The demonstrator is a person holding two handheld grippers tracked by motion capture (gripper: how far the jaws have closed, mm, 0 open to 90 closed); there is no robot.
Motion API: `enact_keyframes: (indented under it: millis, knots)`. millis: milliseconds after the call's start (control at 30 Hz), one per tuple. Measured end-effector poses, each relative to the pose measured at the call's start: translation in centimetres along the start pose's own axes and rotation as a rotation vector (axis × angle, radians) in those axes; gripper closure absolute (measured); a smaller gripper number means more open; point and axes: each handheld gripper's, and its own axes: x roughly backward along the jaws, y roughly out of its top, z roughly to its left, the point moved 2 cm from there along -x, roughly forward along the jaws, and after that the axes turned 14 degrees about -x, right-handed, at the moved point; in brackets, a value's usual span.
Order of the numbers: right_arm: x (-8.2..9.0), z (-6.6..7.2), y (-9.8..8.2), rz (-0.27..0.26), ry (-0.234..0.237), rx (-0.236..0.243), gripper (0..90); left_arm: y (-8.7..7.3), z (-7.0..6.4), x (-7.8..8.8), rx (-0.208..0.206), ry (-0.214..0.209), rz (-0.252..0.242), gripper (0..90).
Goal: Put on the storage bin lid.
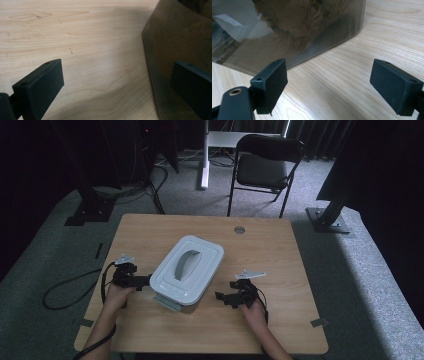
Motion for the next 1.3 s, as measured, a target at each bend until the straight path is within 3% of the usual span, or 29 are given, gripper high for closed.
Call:
enact_keyframes:
  millis: [167,300,600,867,1300]
  knots:
    - [0.0,0.1,0.0,-0.001,-0.001,0.005,13.7,-0.3,-0.1,-0.3,-0.009,-0.01,0.017,0.7]
    - [0.1,0.1,0.0,0.002,-0.002,0.002,13.7,-0.4,-0.8,-0.6,-0.033,-0.039,0.023,0.7]
    - [0.3,0.0,0.0,0.004,-0.009,0.008,13.7,-0.5,-2.4,-0.8,-0.039,-0.073,0.015,0.7]
    - [1.2,-0.9,0.0,-0.005,-0.032,-0.003,13.7,-0.6,-4.9,-0.8,-0.079,-0.092,0.013,0.7]
    - [2.3,-2.0,-0.2,-0.022,-0.057,-0.018,13.7,-0.5,-8.6,-1.4,-0.143,-0.17,0.018,0.7]
